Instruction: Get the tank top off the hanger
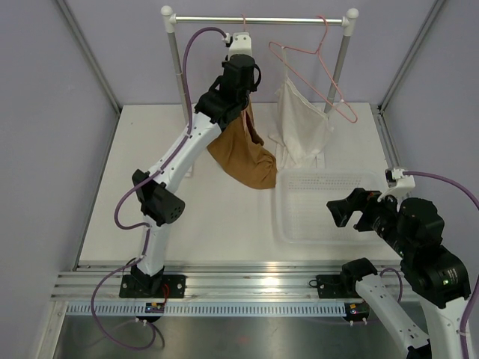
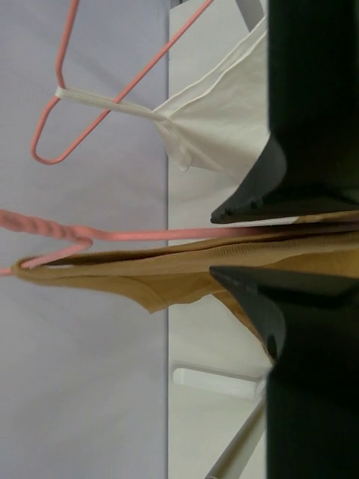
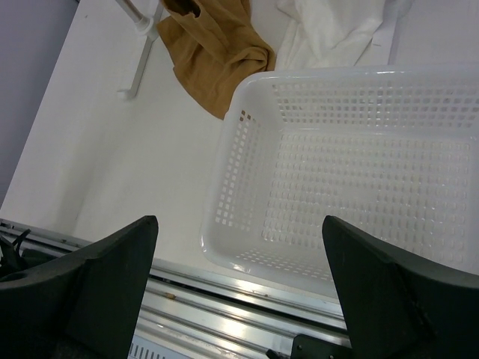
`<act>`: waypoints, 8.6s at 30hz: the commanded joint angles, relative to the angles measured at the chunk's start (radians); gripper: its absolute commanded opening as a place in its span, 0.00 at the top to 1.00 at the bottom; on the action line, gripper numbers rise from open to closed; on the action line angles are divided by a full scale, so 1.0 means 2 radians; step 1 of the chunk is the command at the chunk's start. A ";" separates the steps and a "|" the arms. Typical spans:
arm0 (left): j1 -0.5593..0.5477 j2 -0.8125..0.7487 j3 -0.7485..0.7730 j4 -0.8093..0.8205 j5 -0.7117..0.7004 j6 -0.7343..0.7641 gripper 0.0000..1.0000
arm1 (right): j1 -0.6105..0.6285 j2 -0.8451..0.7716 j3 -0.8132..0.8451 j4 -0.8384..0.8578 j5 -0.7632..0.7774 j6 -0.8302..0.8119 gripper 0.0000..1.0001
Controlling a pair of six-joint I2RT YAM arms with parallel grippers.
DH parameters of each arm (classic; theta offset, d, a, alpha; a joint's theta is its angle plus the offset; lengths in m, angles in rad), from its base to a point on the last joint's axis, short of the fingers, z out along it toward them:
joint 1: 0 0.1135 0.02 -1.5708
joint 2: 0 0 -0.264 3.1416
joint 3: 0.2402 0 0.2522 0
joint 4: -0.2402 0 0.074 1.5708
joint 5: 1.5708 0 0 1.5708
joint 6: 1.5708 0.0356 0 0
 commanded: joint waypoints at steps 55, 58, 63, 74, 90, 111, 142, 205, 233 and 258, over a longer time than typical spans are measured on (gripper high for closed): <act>-0.006 -0.768 -0.606 -0.234 0.291 -0.080 1.00 | 0.132 0.247 -0.026 0.446 -0.235 0.111 0.02; -0.006 -0.807 -0.660 -0.198 0.340 -0.103 1.00 | 0.204 0.297 -0.010 0.447 -0.140 0.089 0.03; -0.006 -0.849 -0.706 -0.150 0.350 -0.155 1.00 | 0.315 0.383 0.011 0.471 0.011 0.048 0.04; -0.006 -0.865 -0.711 -0.147 0.347 -0.176 1.00 | 0.355 0.475 0.052 0.478 0.139 0.026 0.25; -0.006 -0.862 -0.706 -0.141 0.346 -0.181 1.00 | 0.355 0.512 0.054 0.487 0.144 -0.002 0.65; -0.006 -0.842 -0.705 -0.139 0.416 -0.152 1.00 | 0.215 0.498 0.035 0.437 0.157 -0.017 1.00; -0.007 -0.684 -0.707 0.477 0.215 -0.063 1.00 | 0.341 0.280 0.003 0.339 0.080 -0.008 1.00; 0.135 -0.082 0.025 -0.094 0.272 -0.041 0.97 | 0.376 0.188 -0.081 0.275 0.190 0.010 0.01; 0.139 -0.549 -0.358 -0.174 0.175 -0.080 0.01 | 0.378 0.579 0.104 0.276 0.116 -0.038 0.01; 0.141 -0.826 -0.762 -0.139 0.014 -0.067 0.01 | 0.419 0.700 0.176 0.208 0.185 -0.024 1.00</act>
